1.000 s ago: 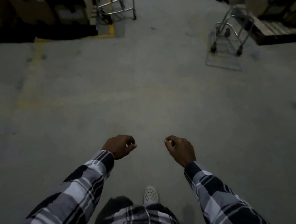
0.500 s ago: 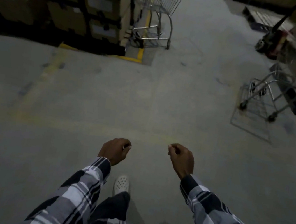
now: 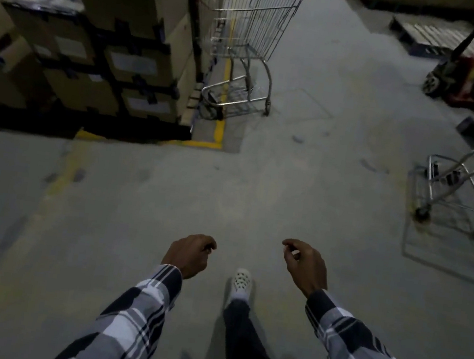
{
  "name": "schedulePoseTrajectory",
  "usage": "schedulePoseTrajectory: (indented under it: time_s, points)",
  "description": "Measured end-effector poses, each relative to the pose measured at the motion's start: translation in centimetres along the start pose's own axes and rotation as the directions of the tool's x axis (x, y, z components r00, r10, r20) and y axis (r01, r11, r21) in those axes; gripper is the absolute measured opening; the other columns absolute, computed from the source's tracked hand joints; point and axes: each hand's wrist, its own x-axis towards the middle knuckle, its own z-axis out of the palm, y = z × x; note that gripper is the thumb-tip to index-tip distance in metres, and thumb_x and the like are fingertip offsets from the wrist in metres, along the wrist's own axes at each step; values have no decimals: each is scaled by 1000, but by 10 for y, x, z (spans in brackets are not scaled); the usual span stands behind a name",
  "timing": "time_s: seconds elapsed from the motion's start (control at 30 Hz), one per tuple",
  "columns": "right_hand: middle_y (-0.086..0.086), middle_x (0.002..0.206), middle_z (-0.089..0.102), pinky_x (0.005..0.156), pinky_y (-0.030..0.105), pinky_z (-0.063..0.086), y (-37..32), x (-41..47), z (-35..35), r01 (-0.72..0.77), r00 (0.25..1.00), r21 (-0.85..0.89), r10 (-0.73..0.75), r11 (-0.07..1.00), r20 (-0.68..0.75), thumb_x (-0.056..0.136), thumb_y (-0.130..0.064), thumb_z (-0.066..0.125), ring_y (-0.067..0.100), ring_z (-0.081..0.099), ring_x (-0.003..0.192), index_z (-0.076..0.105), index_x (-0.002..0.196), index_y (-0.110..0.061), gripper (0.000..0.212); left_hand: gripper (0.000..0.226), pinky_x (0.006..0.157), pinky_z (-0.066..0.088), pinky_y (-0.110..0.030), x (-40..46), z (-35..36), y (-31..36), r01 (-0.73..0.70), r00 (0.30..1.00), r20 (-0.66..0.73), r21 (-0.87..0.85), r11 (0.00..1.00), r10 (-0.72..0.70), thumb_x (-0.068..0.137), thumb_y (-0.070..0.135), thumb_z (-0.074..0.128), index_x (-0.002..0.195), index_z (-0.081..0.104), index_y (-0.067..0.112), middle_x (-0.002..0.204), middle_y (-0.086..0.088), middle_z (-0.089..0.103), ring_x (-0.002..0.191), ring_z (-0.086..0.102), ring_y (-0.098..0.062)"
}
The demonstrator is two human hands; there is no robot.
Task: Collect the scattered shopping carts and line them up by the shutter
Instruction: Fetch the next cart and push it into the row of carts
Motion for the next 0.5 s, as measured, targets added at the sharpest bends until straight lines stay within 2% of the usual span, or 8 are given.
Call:
schedulePoseTrajectory:
  time_s: [0.13,0.23,0.33,0.5]
  points:
    - [-2,86,74,62,29,50,-5,143,8,-24,998,-16,25,1000,57,91,-24,61,18,69,76,70,113,-29,25,24,82,48,-31,145,-37,0,-27,996,81,32,999,24,98,30,49,118,63,30,115,6,68,104,63,-18]
    - [-4,87,74,70,30,51,-23,251,-2,-25,996,-37,28,999,84,90,-25,60,18,69,82,70,111,-29,24,24,81,49,-31,251,-82,13,-83,989,124,38,996,77,98,34,50,119,62,32,112,8,69,102,64,-18]
    - [-6,80,74,70,30,52,-43,349,-17,4,997,-62,1,998,83,89,-27,60,18,69,78,72,104,-28,19,23,78,50,-31,347,-124,27,-103,992,70,-17,995,104,98,36,51,117,63,31,107,7,70,97,66,-18]
    - [-7,73,73,68,30,54,-66,506,-35,37,997,-83,-31,996,67,88,-30,58,15,68,70,72,100,-28,19,22,80,49,-32,509,-166,39,-117,986,115,-48,992,122,98,36,53,116,64,29,108,6,69,99,64,-19]
